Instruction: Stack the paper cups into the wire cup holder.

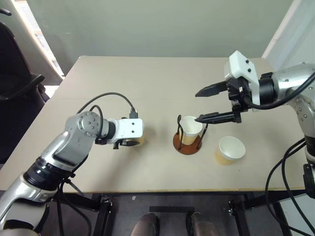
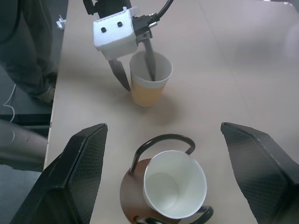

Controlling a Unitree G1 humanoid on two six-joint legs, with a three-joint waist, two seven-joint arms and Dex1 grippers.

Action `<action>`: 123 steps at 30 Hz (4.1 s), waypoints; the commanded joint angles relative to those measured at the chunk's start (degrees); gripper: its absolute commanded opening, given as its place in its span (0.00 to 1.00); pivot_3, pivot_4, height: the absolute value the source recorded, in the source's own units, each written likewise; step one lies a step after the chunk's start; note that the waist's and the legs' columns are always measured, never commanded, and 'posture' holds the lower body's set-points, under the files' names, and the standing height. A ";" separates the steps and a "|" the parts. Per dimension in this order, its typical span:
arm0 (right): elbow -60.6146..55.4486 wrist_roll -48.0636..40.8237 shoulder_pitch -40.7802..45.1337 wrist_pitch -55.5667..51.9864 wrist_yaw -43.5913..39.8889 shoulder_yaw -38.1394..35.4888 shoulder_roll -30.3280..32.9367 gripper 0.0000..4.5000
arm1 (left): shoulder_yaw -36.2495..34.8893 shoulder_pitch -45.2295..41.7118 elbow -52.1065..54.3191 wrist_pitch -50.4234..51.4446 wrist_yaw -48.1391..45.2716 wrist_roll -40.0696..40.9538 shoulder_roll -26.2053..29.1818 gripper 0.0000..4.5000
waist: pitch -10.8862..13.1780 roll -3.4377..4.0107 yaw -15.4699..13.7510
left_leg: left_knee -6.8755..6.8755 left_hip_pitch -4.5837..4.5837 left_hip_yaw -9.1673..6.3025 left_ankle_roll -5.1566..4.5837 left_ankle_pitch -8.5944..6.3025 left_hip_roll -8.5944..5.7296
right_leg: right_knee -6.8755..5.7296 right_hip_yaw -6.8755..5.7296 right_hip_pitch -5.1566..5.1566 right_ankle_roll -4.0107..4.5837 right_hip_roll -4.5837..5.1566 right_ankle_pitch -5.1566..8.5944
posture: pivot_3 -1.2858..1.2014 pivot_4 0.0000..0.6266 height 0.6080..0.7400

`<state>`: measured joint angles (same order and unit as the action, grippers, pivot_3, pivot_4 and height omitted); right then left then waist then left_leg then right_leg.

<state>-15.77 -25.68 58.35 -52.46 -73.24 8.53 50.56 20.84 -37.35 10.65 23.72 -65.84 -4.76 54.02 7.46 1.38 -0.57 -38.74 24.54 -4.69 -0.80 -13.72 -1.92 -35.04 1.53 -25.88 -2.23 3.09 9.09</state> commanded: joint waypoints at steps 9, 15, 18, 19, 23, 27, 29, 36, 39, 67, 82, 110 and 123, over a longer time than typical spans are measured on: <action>-0.13 -1.44 -1.92 3.17 -3.10 -2.66 6.28 0.90 | -5.63 -2.56 -5.45 -11.32 -5.52 3.38 1.20 0.01 | 0.00 0.00 -0.03 | -0.01 0.01 0.00 -0.02 -0.01 0.00 | -0.01 0.00 0.00 -0.01 0.00 -0.01 | 0.52 0.24 1.00; 1.36 -2.60 -3.94 4.75 -2.14 -5.14 6.57 0.90 | -7.29 -6.15 -6.80 -12.29 -7.79 4.91 0.94 0.01 | 0.00 0.00 -0.01 | -0.01 0.02 0.00 -0.05 -0.02 0.00 | -0.01 -0.01 0.00 -0.02 0.00 -0.01 | 0.52 0.24 1.00; 2.73 -4.01 -5.02 4.15 -0.68 -7.16 5.61 0.90 | -7.76 -8.85 -6.73 -11.97 -9.98 6.63 0.56 0.01 | 0.00 0.00 -0.03 | -0.03 0.03 0.01 -0.09 -0.02 0.00 | 0.00 0.00 0.01 -0.04 0.00 -0.03 | 0.52 0.24 1.00; 2.96 -4.36 -5.42 4.43 -0.57 -7.69 5.55 0.90 | -7.88 -10.13 -6.68 -11.50 -10.83 7.53 0.19 0.01 | 0.00 0.00 -0.04 | -0.05 0.05 0.01 -0.10 -0.02 0.00 | 0.00 -0.01 0.00 -0.05 0.01 -0.03 | 0.52 0.24 1.00; 2.57 -5.73 -7.96 5.87 -0.35 -10.10 5.93 0.90 | -8.16 -15.29 -7.59 -9.64 -13.58 10.94 -1.82 0.01 | 0.00 -0.01 -0.17 | -0.12 0.12 0.01 -0.13 -0.03 0.00 | 0.02 -0.02 0.00 -0.18 0.01 -0.11 | 0.52 0.24 1.00; 0.03 -7.50 -12.26 2.86 0.76 -13.02 8.97 0.90 | -8.03 -23.30 -9.92 -7.15 -17.02 15.94 -6.60 0.01 | 0.00 -0.01 -0.31 | -0.26 0.26 0.02 -0.21 -0.06 0.01 | 0.06 -0.05 0.00 -0.26 0.03 -0.15 | 0.52 0.24 1.00; -1.43 -9.61 -13.55 0.19 0.14 -13.88 10.92 0.90 | -7.56 -26.07 -11.62 -7.91 -18.72 16.65 -8.13 0.01 | 0.00 0.00 -0.51 | -0.33 0.37 0.05 -0.26 -0.06 0.00 | 0.08 -0.05 -0.04 -0.42 0.05 -0.25 | 0.52 0.24 1.00; -5.60 -16.41 -17.75 -5.92 2.11 -20.33 15.09 0.90 | -6.18 -34.85 -21.10 -9.12 -24.09 18.67 -15.32 0.01 | 0.00 0.00 -0.44 | -0.33 0.40 0.14 -0.35 -0.09 0.01 | 0.15 -0.02 -0.04 -0.91 0.07 -0.49 | 0.52 0.24 1.00; -6.51 -18.89 -18.65 -7.25 3.72 -23.16 15.39 0.90 | -5.16 -37.32 -25.38 -10.96 -25.50 18.16 -18.76 0.01 | 0.00 0.00 -0.46 | -0.36 0.40 0.16 -0.42 -0.11 0.02 | 0.15 -0.01 -0.03 -0.96 0.08 -0.50 | 0.52 0.24 1.00; -14.25 -35.10 -28.78 -14.07 20.72 -41.74 18.66 0.90 | 10.74 -43.33 -45.68 -26.47 -26.66 18.60 -29.94 0.01 | 0.00 0.00 -1.22 | -0.82 0.62 0.43 -0.86 -0.37 -0.08 | 0.19 0.13 0.04 -1.81 0.21 -0.16 | 0.52 0.24 1.00; -15.13 -35.49 -32.58 -11.62 21.87 -42.41 20.39 0.90 | 10.28 -45.00 -53.73 -36.62 -26.34 10.52 -34.98 0.30 | 0.00 0.00 -1.36 | -1.36 0.65 0.50 -1.09 -0.62 -0.14 | 0.17 0.18 0.23 -2.04 0.22 -0.11 | 0.52 0.24 1.00; -29.65 -36.24 -40.60 -16.56 34.20 -31.77 23.75 0.90 | -12.16 -25.51 -18.32 3.51 -21.59 30.71 -12.37 0.99 | -0.06 0.10 -1.37 | -1.36 0.47 0.53 -1.08 -0.73 -0.22 | 0.17 0.25 0.32 -2.20 0.20 0.10 | 0.52 0.24 1.00; -26.37 -21.54 -48.76 -8.60 28.05 -23.67 28.80 0.90 | -16.20 -19.40 -16.35 5.86 -17.96 30.12 -8.07 0.99 | -0.06 0.09 -1.27 | -1.38 0.38 0.45 -1.07 -0.71 -0.25 | 0.14 0.25 0.42 -2.06 0.25 0.03 | 0.52 0.24 1.00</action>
<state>-42.49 -49.18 9.41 -63.03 -44.13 -15.55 78.30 6.87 -56.39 -7.29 29.42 -84.38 24.82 45.10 7.40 1.47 -1.84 -40.12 24.92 -4.24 -1.87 -14.43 -2.18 -34.90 1.77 -25.47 -4.29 3.34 9.12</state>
